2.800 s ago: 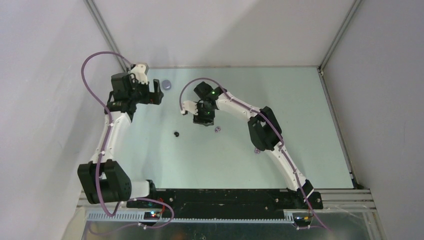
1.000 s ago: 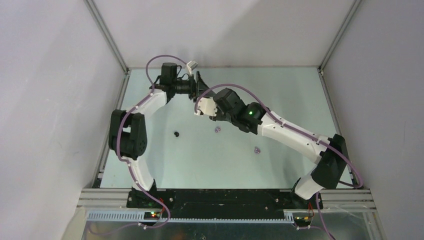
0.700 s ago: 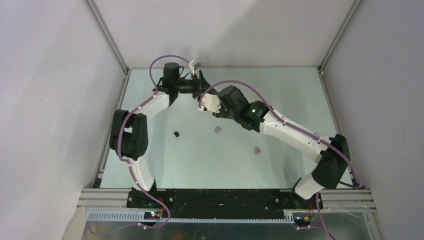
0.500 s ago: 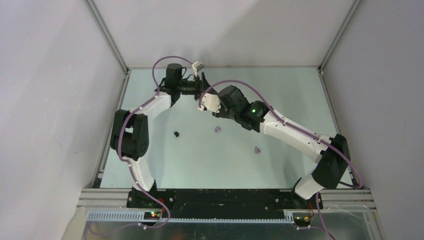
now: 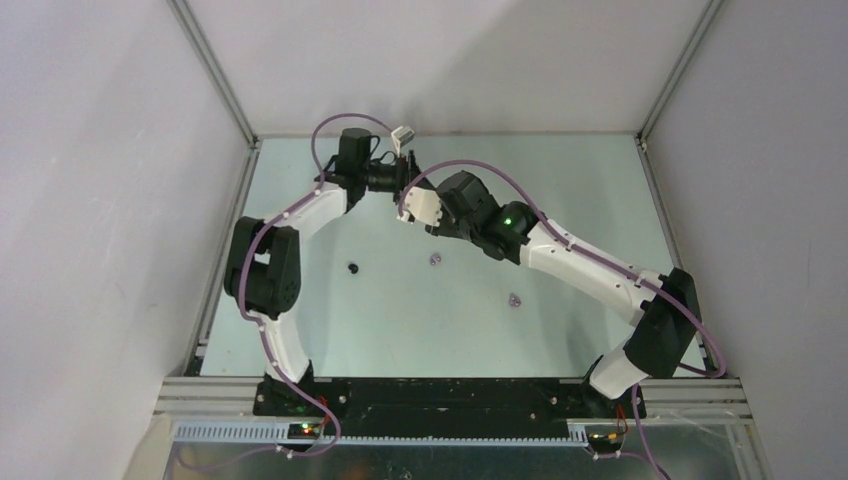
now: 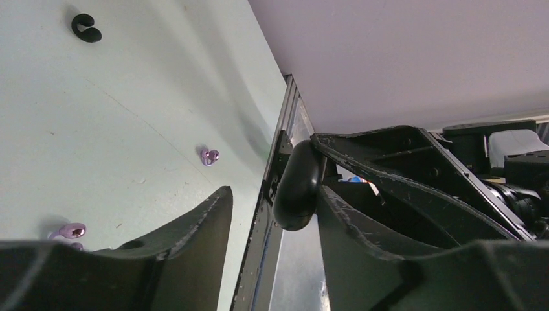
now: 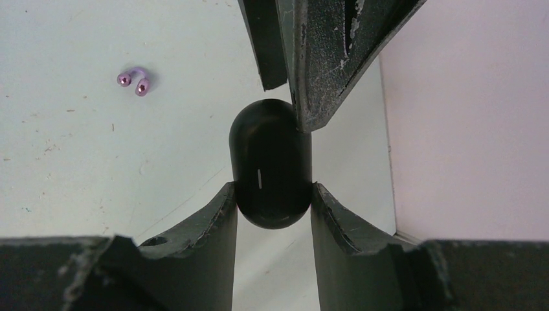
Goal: Insert the wireless bluetooth earbuds into the charging case
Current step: Pass from the right arm to the left
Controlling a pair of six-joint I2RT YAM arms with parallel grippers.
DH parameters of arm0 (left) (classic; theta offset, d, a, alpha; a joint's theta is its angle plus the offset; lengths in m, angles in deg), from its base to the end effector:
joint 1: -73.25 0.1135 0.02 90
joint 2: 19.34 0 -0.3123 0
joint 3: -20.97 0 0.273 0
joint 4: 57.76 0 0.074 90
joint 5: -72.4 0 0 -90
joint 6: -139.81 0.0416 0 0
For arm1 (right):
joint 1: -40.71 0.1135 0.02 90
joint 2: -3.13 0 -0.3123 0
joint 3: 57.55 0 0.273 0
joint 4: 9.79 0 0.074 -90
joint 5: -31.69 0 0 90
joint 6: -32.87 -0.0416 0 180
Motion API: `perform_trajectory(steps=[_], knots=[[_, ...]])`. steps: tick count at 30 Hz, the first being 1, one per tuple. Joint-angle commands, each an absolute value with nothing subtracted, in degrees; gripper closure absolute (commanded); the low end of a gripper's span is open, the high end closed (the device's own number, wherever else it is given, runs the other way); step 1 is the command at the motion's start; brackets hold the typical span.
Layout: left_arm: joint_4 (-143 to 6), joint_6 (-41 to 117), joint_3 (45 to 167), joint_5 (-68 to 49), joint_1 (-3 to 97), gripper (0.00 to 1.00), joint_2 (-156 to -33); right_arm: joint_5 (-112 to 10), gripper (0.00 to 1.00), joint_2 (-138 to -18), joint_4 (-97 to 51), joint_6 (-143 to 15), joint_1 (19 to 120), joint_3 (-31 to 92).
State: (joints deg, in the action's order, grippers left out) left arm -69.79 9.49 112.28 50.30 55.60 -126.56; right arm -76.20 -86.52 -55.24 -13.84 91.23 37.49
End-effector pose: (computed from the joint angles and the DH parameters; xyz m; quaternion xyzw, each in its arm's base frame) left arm 0.4211 -0.1744 0.2950 0.1426 0.7535 -0.6258 0.1422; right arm 0.2495 0.2827 0.3783 -0.6091 0.6597 -0.1144 0.4251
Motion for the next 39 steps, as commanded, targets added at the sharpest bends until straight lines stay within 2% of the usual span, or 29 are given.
perform_trajectory(steps=[1,8,11,17,23,28,36,38,39], knots=[[-70.1,11.3,114.7,51.8,54.6,0.47,-127.6,-75.7,0.73,-84.6,-53.0,-14.5,91.2,38.0],[-71.6,11.2,114.9,52.4,54.3,0.55,-128.1,-75.9,0.73,-85.1,-52.4,-14.4,91.1,38.0],[-70.9,9.9,114.5,53.2,54.2,0.41,-128.1,-76.1,0.73,-85.6,-52.2,-14.1,91.0,38.0],[-65.0,6.6,113.6,54.3,54.1,0.37,-127.8,-76.4,0.73,-86.1,-51.4,-13.6,90.4,37.9],[-61.7,4.1,112.8,54.8,54.2,0.47,-127.7,-75.7,0.73,-86.6,-51.2,-13.7,89.6,37.9],[-60.7,3.2,112.5,55.2,54.0,0.61,-127.7,-75.7,0.73,-86.7,-50.9,-13.5,89.5,37.9],[-52.0,-3.3,111.2,56.7,53.4,0.66,-127.8,-76.4,0.73,-87.0,-49.7,-13.2,89.5,37.9],[-47.7,-6.6,110.5,57.2,53.2,0.71,-128.0,-76.5,0.72,-87.1,-49.6,-13.1,89.4,37.9],[-46.4,-7.8,110.3,57.3,53.2,0.77,-128.1,-76.5,0.71,-87.1,-49.5,-13.1,89.4,37.9]])
